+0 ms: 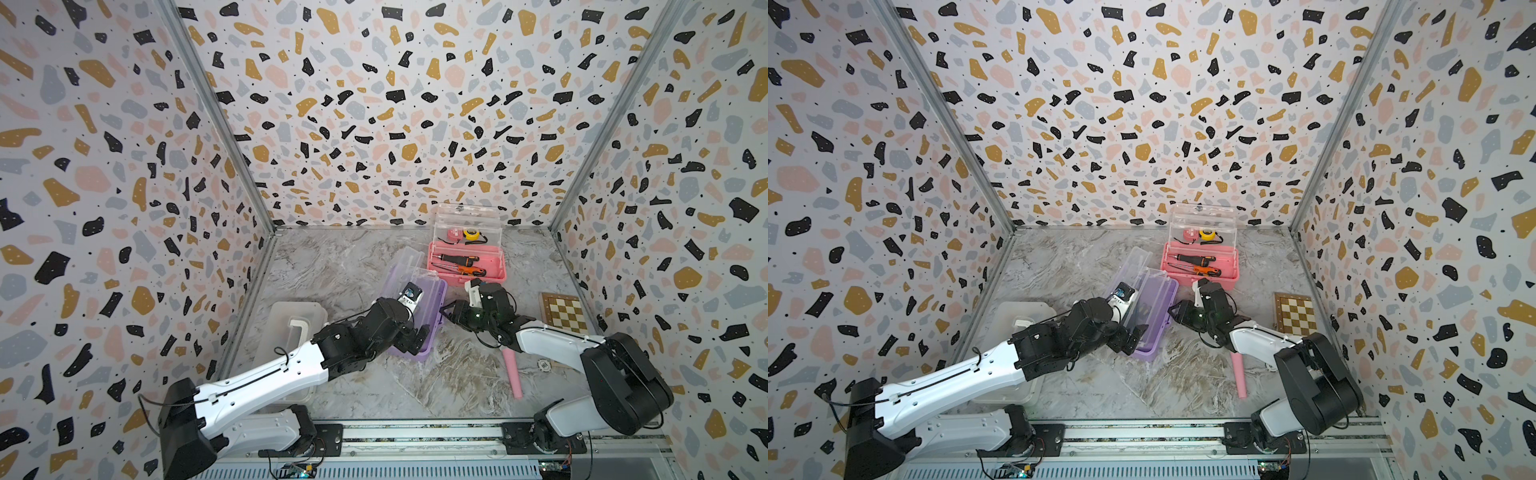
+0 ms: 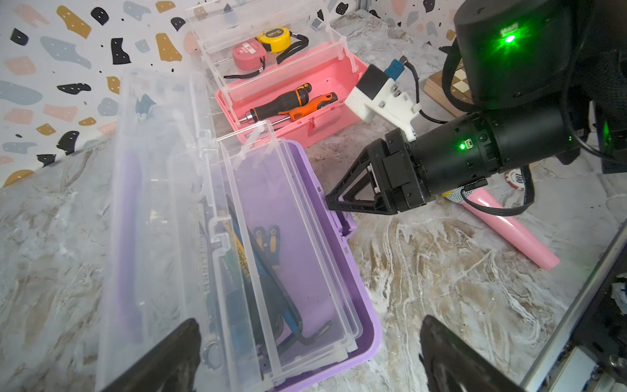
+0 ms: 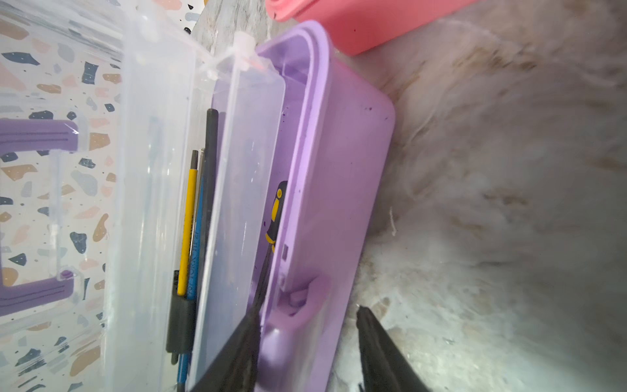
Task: Close toolboxes
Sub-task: Close the toolbox at the center of the board.
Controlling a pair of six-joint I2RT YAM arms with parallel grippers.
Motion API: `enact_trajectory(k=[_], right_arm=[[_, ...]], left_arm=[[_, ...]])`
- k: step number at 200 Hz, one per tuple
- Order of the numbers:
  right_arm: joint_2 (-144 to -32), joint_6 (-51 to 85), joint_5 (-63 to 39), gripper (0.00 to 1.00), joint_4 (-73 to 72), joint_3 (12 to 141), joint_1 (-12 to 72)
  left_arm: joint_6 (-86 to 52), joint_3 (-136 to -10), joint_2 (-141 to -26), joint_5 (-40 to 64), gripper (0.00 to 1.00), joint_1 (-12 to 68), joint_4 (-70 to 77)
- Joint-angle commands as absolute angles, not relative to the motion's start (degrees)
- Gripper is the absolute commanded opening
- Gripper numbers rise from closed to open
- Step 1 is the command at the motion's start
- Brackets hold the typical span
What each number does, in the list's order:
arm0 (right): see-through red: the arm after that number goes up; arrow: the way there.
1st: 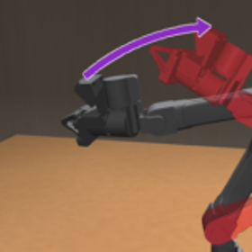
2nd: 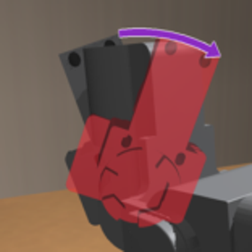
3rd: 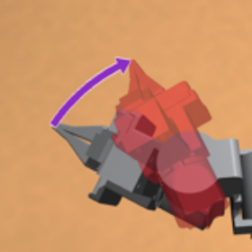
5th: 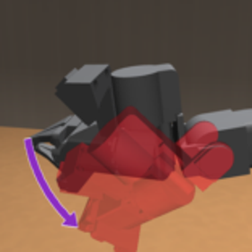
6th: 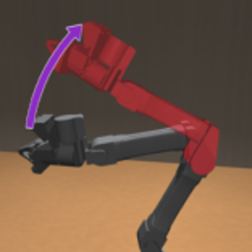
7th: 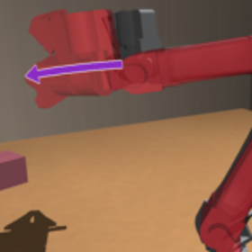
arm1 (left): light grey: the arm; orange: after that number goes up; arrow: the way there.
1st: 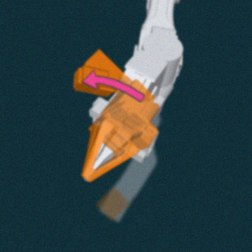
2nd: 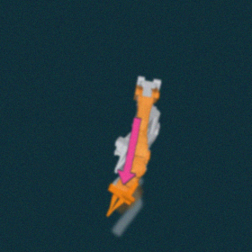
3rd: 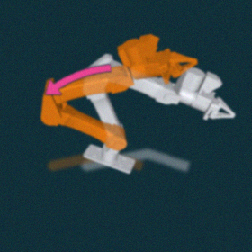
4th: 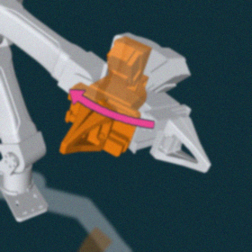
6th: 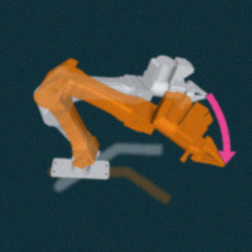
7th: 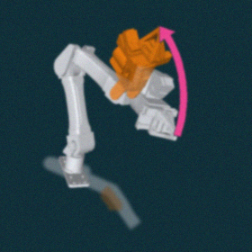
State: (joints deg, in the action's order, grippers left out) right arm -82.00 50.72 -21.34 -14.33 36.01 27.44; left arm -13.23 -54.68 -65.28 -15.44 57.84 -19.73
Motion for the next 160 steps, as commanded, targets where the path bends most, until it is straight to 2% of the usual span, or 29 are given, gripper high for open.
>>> enact_trajectory(k=[1, 101, 135, 160], right_arm=[[-79.4, 47.3, -20.1, 0.49, -9.1, 35.8, 27.0], [-75.3, 40.7, -18.6, 0.51, -1.3, 36.4, 25.4], [-74.1, 36.2, -20.5, 0.52, 1.8, 37.4, 25.3], [-70.7, 36.0, -23.6, 0.52, -1.3, 35.8, 25.8]], left_arm=[[-15.9, -56.4, -65.5, -13.8, 0.99, 57.5, -19.9], [-19.1, -58.2, -65.4, -11.4, 0.99, 57.3, -18.6], [-21.2, -57.5, -67.9, -8.6, 0.99, 53.5, -16.6], [-23.2, -56.2, -69.3, -4.5, 0.99, 48.9, -13.6]])
